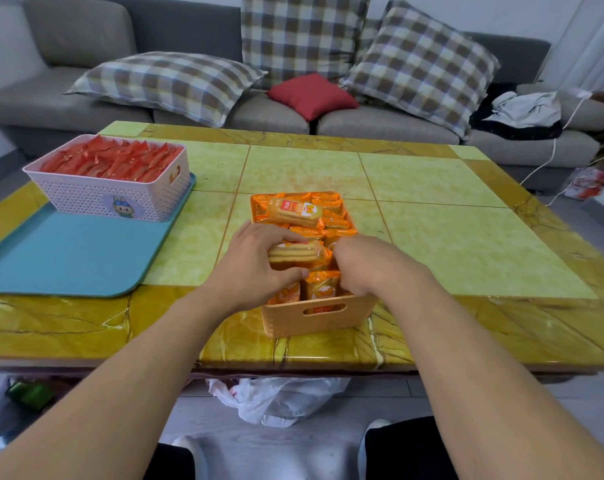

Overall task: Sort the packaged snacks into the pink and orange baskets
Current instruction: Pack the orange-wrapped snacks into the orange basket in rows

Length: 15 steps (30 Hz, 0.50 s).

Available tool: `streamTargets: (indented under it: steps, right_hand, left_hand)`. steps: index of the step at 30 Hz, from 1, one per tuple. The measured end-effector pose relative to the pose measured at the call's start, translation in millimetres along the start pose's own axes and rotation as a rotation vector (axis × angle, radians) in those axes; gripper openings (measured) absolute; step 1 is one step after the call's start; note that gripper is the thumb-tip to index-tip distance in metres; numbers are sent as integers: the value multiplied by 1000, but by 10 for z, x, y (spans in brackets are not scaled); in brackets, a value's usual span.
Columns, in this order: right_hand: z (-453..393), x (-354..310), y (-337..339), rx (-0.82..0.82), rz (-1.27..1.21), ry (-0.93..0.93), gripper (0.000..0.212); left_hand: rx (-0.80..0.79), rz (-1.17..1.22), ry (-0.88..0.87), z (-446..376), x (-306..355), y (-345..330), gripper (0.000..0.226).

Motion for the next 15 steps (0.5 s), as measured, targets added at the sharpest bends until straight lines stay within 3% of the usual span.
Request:
streamTargets:
  steps: [9, 11, 15]
  right_hand:
    - [6, -113, -109, -257, 97, 83, 13]
    - [6, -127, -106, -272, 100, 75, 11]
    - [9, -117, -75, -261, 66, 43, 26]
  left_hand:
    - [-50, 11, 98, 1, -75, -54, 51]
    - [-46, 9, 113, -4, -87, -46, 51]
    - [-23, -2, 122, -8, -100, -48, 46]
Point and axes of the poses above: each hand's wrist, its own z-axis away from the middle knuckle, its own y-axis out of the back of the hand, x = y × z, the point moved 6 cm from there along -z, towards the middle knuckle, and after that the axes turned 13 degrees about x, right-handed, at the moved point
